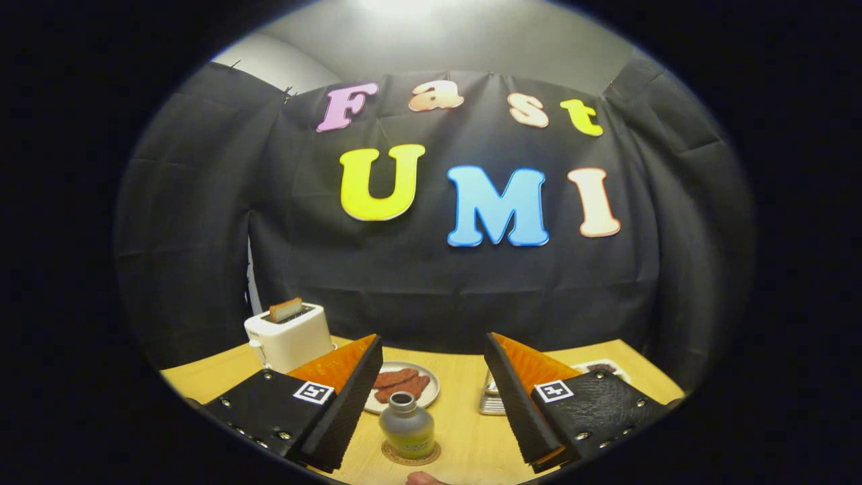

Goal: Take the bottle from table, then pour the juice into the cup, finally place the bottle on the coaster

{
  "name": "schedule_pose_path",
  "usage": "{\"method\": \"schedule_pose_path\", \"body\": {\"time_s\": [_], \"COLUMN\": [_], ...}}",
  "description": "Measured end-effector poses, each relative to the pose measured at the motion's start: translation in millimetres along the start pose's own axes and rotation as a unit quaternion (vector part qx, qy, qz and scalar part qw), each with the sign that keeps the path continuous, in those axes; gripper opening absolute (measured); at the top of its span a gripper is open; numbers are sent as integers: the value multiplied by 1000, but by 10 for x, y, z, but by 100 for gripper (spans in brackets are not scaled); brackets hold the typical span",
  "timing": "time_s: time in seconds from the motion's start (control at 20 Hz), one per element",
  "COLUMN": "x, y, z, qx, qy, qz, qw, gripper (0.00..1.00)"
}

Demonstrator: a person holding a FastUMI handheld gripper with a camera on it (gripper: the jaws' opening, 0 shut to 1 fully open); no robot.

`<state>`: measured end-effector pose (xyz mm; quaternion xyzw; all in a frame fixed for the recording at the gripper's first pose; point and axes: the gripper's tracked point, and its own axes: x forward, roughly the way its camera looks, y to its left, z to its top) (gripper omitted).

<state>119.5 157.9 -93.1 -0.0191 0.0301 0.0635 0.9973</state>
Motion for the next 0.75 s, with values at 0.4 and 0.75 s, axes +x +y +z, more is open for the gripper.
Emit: {"method": "schedule_pose_path", "body": {"time_s": [0.4, 0.75], "x": [-506, -757], "y": [-716, -1184], "z": [1557, 1554], "qx": [24, 15], "qy": [-35, -44], "qz": [-40, -46], "qw": [998, 998], "gripper": [93, 93]}}
